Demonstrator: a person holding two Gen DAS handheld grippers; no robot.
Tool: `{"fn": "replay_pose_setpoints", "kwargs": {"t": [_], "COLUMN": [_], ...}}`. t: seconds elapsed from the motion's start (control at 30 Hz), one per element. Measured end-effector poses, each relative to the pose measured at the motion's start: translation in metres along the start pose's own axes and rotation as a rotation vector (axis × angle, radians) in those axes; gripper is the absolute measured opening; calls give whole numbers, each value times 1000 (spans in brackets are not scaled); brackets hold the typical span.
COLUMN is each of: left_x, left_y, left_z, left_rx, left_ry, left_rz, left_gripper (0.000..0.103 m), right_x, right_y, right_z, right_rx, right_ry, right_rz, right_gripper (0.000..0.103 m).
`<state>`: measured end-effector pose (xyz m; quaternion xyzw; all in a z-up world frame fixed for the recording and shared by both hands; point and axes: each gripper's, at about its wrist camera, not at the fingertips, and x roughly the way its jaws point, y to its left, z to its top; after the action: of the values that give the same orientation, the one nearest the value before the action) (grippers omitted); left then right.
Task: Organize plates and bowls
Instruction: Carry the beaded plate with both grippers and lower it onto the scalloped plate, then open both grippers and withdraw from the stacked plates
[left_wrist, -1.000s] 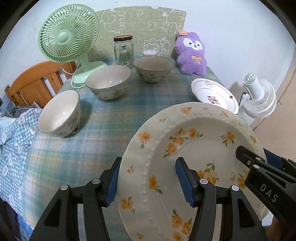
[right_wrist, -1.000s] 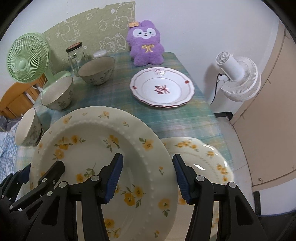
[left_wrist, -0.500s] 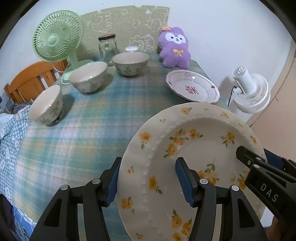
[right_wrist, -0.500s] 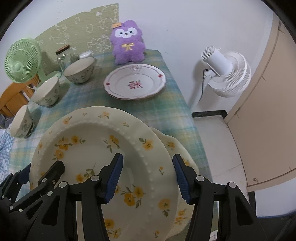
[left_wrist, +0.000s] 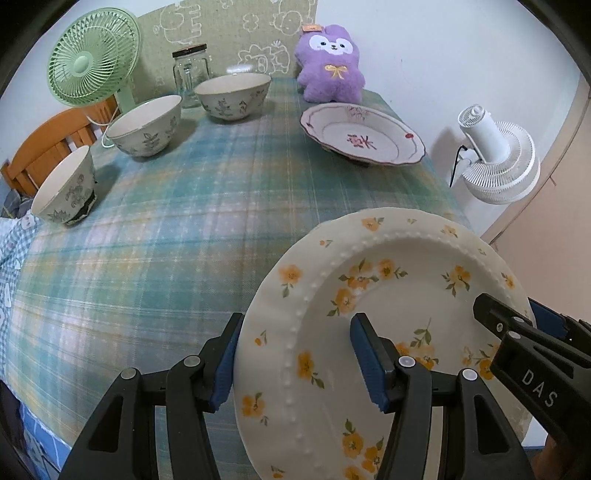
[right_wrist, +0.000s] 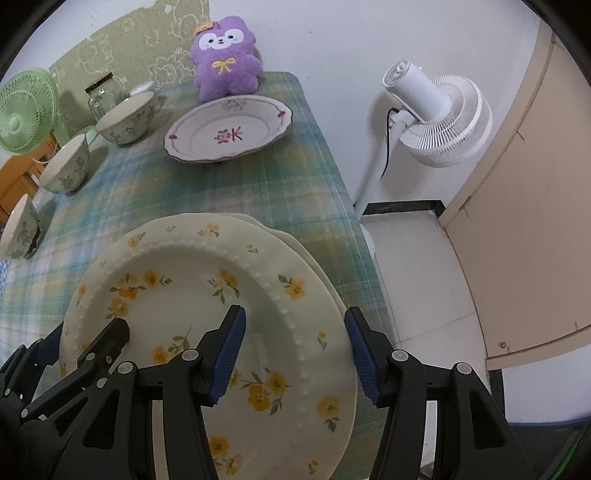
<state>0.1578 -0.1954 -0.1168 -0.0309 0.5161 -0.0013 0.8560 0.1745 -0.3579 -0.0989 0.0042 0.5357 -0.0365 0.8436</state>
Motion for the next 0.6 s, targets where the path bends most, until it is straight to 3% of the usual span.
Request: {"fn": "replay_pose_setpoints", "kwargs": {"t": [0.33,0.6], "left_x": [13,16], "left_y": [-1,-1], "left_z": [-4,-3], "left_rx": [-29,-47], "left_ry": [38,35], "left_rz": [17,11], "left_gripper": [59,60], "right_x": [13,17], "right_y": [1,9], "right_z": [3,4], "right_rx": [-17,-59], "right_ry": [18,9], "right_rz": [-2,-55], "right_gripper": [59,59]}}
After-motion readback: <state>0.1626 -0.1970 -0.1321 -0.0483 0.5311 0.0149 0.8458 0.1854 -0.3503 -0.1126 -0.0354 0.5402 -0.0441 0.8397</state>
